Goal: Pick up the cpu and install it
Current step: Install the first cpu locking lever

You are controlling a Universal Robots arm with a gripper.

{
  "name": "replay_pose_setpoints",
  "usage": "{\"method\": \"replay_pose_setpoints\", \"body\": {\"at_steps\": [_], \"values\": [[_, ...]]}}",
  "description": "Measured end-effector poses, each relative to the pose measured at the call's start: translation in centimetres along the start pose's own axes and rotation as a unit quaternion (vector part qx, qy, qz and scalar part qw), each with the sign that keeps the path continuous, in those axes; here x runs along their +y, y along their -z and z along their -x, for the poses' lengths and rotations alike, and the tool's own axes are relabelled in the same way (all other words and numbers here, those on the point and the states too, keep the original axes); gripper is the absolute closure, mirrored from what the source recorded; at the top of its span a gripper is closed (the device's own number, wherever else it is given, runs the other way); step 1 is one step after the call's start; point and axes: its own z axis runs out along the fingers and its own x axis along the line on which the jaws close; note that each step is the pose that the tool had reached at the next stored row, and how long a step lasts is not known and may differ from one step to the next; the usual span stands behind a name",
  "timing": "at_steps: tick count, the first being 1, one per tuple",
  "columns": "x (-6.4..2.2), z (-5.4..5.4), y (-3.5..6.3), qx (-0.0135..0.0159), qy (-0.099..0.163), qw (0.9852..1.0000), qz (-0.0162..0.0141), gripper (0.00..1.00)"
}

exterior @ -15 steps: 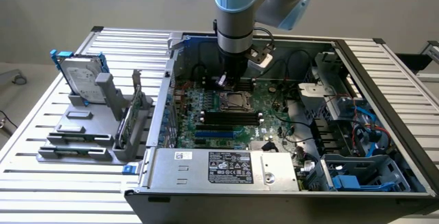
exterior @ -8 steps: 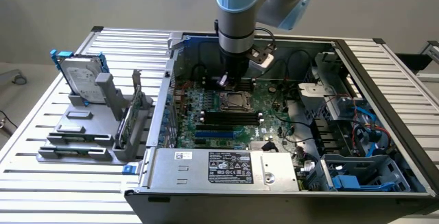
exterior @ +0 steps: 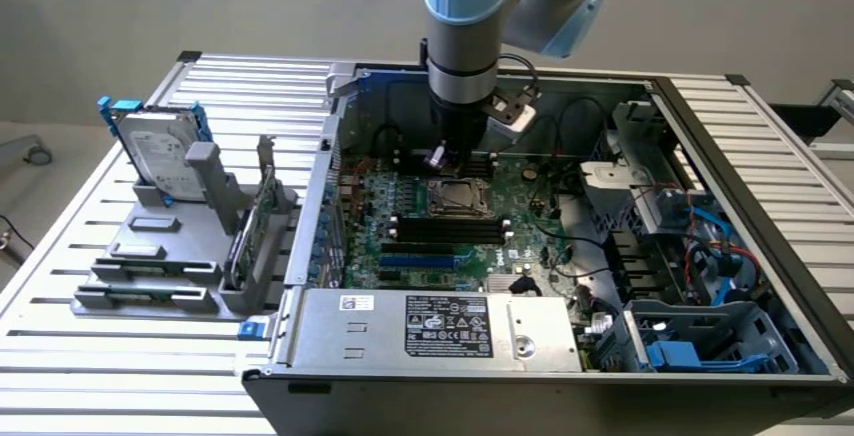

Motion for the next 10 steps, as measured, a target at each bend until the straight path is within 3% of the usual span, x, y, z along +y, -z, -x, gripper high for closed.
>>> {"method": "replay_pose_setpoints", "body": {"at_steps": [10], "values": [[0.39, -0.27, -0.02, -0.0006, 0.0, 1.0, -0.0008, 0.89]]}}
